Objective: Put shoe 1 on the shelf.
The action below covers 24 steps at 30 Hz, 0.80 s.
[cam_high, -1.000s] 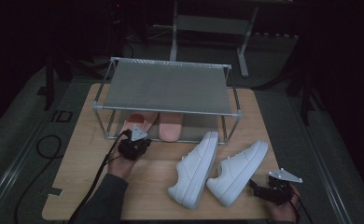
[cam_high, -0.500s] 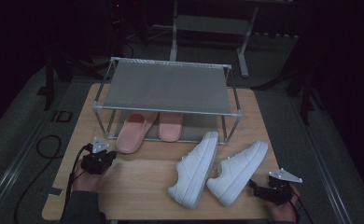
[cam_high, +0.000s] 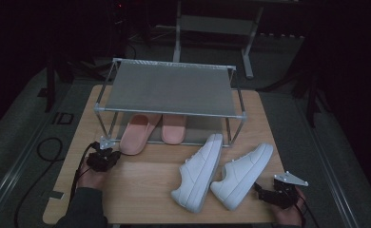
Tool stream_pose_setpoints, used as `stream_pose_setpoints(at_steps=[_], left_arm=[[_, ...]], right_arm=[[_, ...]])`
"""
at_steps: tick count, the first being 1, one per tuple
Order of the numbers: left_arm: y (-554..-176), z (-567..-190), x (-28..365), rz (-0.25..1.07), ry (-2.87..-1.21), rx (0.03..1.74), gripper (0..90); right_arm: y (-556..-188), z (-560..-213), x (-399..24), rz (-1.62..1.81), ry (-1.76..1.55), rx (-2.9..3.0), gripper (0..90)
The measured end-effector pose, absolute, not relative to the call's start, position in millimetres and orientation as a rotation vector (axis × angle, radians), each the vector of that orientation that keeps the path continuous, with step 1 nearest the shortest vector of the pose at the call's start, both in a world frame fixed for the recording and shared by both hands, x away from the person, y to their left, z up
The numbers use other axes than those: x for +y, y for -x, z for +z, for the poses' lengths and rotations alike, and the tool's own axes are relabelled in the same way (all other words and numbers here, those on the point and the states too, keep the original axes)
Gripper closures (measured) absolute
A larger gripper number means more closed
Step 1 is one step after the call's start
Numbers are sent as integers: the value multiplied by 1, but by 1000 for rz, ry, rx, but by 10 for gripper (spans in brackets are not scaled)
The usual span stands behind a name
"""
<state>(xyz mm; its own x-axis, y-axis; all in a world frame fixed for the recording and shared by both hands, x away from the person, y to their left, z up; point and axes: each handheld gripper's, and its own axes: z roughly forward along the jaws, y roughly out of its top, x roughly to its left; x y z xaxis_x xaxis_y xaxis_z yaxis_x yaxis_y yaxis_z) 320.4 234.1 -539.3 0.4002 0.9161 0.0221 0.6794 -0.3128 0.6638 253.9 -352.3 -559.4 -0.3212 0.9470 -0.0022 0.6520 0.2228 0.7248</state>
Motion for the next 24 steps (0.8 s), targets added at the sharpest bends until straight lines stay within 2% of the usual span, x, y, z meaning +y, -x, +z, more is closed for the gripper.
stream_pose_setpoints(at_steps=[24], left_arm=[[-364,-541,180,543,-2175,1231,850]], right_arm=[[-254,-559,-352,880,-1472,2055,134]])
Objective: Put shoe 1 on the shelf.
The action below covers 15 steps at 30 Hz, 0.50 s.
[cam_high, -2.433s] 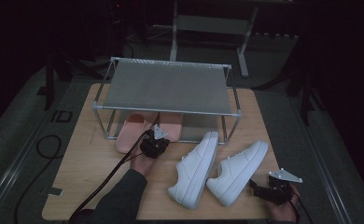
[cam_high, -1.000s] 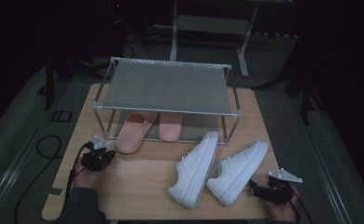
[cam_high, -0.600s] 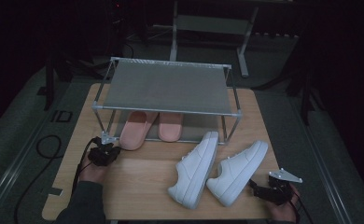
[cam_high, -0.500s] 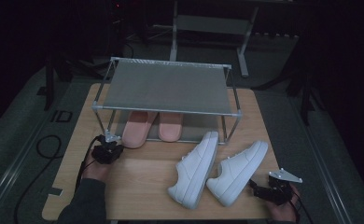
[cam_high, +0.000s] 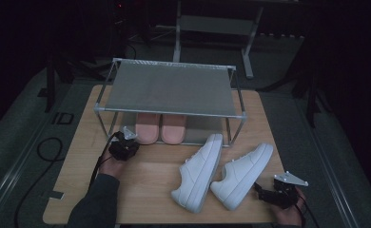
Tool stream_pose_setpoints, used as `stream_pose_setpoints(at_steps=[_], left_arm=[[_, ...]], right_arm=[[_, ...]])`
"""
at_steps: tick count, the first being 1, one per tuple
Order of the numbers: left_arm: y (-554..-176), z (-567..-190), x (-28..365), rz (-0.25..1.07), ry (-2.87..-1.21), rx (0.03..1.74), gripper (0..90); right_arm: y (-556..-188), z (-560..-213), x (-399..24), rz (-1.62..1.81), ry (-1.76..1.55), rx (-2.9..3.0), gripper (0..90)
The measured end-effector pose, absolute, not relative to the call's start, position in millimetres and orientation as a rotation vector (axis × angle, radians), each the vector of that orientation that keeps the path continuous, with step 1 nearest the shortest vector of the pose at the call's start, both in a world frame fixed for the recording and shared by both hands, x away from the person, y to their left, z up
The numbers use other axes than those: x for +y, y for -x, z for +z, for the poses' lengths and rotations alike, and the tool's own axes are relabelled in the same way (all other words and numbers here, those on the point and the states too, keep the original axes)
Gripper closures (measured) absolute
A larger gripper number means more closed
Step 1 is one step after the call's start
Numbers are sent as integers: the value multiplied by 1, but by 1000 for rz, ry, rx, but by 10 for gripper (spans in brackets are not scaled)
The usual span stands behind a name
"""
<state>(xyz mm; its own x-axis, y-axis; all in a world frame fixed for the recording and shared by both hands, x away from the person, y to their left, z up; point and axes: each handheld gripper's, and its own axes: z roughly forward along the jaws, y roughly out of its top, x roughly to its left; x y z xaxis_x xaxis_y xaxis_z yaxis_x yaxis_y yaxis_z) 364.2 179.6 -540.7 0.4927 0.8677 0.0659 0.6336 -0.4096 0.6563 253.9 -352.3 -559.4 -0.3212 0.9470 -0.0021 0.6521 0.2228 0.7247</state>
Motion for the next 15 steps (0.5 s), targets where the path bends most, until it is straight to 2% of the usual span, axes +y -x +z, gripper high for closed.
stream_pose_setpoints(at_steps=[15], left_arm=[[-375,-544,174,521,-2169,1224,846]], right_arm=[[-254,-559,-352,880,-1472,2055,134]])
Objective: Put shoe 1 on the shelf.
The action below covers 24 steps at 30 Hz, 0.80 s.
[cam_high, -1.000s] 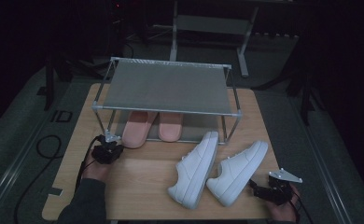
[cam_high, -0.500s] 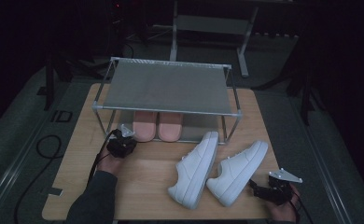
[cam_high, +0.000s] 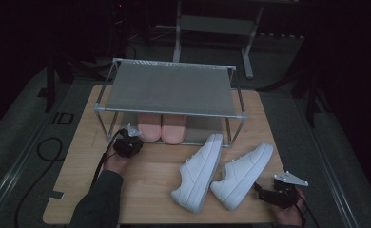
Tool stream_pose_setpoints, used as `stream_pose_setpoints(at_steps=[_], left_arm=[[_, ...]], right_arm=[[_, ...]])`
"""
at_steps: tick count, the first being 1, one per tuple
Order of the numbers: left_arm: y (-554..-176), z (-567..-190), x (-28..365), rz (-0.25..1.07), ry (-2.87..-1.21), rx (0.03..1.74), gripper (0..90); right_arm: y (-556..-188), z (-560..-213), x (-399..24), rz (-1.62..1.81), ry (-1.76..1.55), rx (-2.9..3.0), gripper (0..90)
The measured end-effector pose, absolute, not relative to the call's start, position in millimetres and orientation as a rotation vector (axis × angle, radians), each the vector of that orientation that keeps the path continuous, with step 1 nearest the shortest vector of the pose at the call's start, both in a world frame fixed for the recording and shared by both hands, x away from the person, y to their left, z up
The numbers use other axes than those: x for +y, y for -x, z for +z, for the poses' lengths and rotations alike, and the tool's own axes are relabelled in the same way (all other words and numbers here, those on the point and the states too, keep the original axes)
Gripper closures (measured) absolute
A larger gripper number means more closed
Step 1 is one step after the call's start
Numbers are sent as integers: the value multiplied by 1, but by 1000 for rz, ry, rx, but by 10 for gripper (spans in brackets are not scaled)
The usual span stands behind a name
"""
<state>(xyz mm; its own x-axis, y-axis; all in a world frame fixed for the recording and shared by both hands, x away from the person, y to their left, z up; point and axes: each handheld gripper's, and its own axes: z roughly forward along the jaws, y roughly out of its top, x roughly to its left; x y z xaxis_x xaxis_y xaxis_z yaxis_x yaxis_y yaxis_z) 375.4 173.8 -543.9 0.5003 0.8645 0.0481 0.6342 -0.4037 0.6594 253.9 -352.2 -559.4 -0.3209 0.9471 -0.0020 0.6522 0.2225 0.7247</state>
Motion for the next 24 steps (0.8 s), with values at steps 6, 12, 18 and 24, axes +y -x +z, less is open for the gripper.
stream_pose_setpoints(at_steps=[6,12,18,24], left_arm=[[-376,-544,175,516,-2164,1223,810],[-360,-536,177,498,-2118,1209,778],[-339,-528,178,439,-2077,1172,725],[-320,-523,174,365,-2056,1123,665]], right_arm=[[-254,-559,-352,880,-1471,2055,134],[-254,-559,-352,880,-1471,2056,133],[-254,-559,-352,880,-1471,2057,134],[-254,-559,-352,880,-1471,2057,134]])
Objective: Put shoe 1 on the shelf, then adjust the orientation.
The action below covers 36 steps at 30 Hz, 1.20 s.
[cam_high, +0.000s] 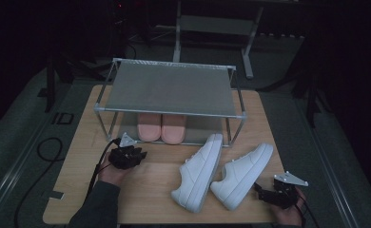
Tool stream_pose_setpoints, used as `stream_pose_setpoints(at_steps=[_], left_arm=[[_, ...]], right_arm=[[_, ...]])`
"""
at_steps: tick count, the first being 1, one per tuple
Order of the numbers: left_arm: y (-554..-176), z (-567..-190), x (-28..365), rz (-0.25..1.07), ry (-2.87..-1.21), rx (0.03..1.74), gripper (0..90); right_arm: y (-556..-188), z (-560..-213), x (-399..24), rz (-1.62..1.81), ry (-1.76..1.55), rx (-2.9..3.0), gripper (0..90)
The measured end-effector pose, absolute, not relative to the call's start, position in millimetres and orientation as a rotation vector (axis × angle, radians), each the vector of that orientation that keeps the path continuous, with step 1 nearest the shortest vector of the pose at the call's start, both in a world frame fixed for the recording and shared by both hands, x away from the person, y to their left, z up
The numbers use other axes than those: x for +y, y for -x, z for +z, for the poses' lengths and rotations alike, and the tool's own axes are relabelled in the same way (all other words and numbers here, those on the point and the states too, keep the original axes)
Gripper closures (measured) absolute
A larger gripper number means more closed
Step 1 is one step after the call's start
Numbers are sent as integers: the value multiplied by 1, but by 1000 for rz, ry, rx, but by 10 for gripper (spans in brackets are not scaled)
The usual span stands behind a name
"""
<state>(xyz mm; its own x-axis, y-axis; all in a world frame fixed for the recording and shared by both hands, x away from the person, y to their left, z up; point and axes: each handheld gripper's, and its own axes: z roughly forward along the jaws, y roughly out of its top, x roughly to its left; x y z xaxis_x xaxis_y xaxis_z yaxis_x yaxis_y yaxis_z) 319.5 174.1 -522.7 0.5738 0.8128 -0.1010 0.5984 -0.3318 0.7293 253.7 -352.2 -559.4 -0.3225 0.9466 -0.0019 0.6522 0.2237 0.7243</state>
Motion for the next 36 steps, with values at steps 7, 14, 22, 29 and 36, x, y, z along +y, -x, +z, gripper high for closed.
stream_pose_setpoints(at_steps=[7,14,22,29,36], left_arm=[[-305,-521,159,296,-2062,1060,642],[-301,-524,147,253,-2075,1023,638],[-299,-529,140,224,-2091,1000,634],[-293,-530,128,186,-2105,954,652],[-290,-529,114,150,-2129,894,837]], right_arm=[[-254,-559,-352,880,-1471,2057,133],[-254,-559,-352,880,-1471,2057,133],[-254,-559,-352,880,-1471,2057,133],[-254,-559,-352,880,-1471,2057,133],[-254,-559,-352,880,-1470,2058,133]])
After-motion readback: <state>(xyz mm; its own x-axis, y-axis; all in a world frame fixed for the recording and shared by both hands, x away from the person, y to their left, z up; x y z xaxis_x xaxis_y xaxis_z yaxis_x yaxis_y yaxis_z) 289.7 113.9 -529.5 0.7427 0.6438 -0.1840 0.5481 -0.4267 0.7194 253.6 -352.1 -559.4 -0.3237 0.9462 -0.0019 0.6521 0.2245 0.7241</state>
